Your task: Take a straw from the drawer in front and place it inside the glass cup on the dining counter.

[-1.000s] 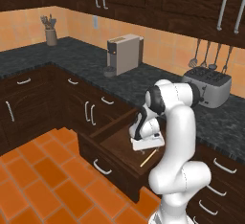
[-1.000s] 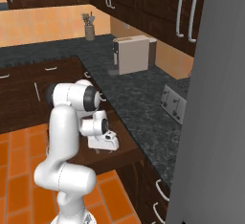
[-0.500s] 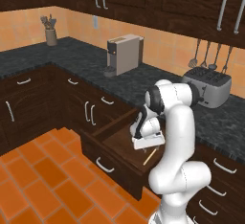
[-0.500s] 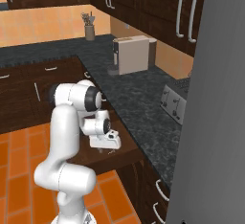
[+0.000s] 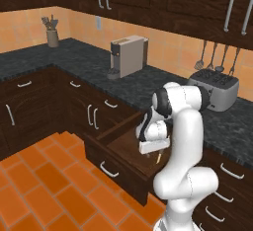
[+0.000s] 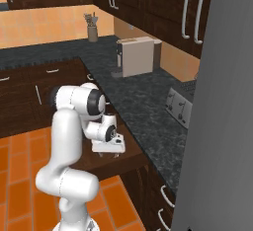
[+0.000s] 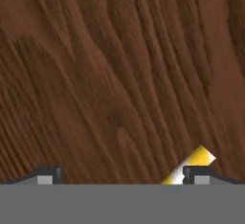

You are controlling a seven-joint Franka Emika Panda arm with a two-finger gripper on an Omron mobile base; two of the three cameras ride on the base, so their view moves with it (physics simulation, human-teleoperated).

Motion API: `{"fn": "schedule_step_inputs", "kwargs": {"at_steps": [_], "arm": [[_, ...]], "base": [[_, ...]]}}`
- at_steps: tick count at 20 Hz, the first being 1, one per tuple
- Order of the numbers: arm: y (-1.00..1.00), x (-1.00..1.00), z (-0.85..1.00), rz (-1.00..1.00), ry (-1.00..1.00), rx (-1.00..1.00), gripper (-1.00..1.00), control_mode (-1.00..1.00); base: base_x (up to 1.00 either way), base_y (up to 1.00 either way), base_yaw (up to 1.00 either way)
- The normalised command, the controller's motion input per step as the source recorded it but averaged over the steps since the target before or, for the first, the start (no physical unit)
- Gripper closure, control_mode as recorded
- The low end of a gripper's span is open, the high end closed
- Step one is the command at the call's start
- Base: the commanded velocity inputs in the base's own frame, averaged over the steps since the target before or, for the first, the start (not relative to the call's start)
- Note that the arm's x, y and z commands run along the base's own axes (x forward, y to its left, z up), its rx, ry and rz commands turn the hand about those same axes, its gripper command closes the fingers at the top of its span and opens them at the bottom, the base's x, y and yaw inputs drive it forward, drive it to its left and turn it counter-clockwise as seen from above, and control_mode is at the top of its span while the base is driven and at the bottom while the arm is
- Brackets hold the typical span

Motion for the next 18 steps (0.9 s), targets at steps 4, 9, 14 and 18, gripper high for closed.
{"fn": "schedule_step_inputs", "kwargs": {"at_steps": [4,9,14,18], "arm": [[0.18,-0.28,0.0,0.23,-0.16,0.08,-1.0,-1.0],[-0.11,-0.57,0.52,0.1,-0.32,0.01,-1.0,-1.0],[-0.33,-0.39,0.34,0.0,-0.12,0.0,-1.0,-1.0],[-0.02,0.01,0.0,-0.08,0.02,0.05,-1.0,-1.0]], "base": [[0.0,0.0,0.0],[0.0,0.0,0.0],[0.0,0.0,0.0],[0.0,0.0,0.0]]}}
